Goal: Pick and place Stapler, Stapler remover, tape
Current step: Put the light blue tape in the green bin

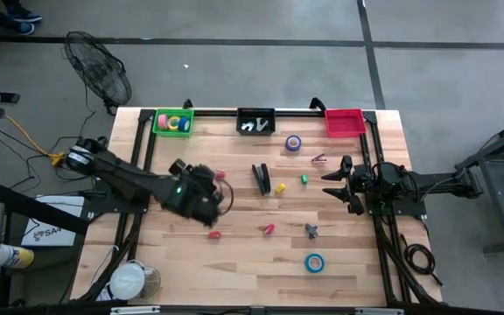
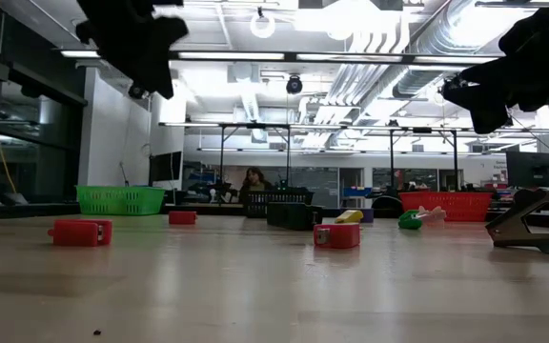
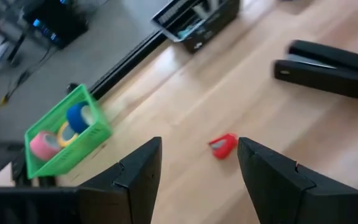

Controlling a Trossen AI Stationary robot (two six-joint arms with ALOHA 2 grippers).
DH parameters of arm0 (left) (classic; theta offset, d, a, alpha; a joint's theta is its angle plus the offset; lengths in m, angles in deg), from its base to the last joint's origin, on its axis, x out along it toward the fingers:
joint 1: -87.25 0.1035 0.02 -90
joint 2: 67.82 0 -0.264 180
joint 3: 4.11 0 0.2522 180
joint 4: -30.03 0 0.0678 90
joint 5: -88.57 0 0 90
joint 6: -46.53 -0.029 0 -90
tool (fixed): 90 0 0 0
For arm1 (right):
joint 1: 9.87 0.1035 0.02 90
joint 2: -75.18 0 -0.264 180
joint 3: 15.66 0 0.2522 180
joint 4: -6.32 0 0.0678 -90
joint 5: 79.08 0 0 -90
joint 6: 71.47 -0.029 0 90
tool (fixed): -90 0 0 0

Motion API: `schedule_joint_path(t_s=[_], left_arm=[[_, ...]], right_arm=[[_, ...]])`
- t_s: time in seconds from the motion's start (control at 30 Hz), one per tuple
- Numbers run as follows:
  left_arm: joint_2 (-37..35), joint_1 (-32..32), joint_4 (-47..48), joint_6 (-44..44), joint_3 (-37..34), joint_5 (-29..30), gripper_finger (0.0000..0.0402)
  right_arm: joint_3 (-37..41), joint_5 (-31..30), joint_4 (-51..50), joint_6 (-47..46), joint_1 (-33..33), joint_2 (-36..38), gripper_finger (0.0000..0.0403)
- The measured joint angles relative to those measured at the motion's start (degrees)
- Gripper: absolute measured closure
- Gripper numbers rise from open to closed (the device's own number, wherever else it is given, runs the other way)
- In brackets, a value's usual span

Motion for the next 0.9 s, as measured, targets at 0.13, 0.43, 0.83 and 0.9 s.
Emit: schedule_joint_path(t_s=[0.13, 0.43, 0.83, 0.9], left_arm=[[0.0, -3.7, -0.2, 1.1, 0.0, 0.9, 0.0197], [0.0, -5.7, -0.4, 0.8, 0.0, 3.7, 0.0197], [0.0, -5.7, -4.9, -10.7, 0.0, 3.9, 0.0197], [0.0, -5.7, -6.9, -13.3, 0.0, 3.9, 0.0197]], right_arm=[[0.0, 0.0, 0.0, 0.0, 0.0, 0.0, 0.0205], [0.0, 0.0, 0.0, 0.0, 0.0, 0.0, 0.0206], [0.0, -0.6, 0.9, -7.3, 0.0, 0.0, 0.0205], [0.0, -0.7, 2.3, -10.8, 0.0, 0.0, 0.0206]])
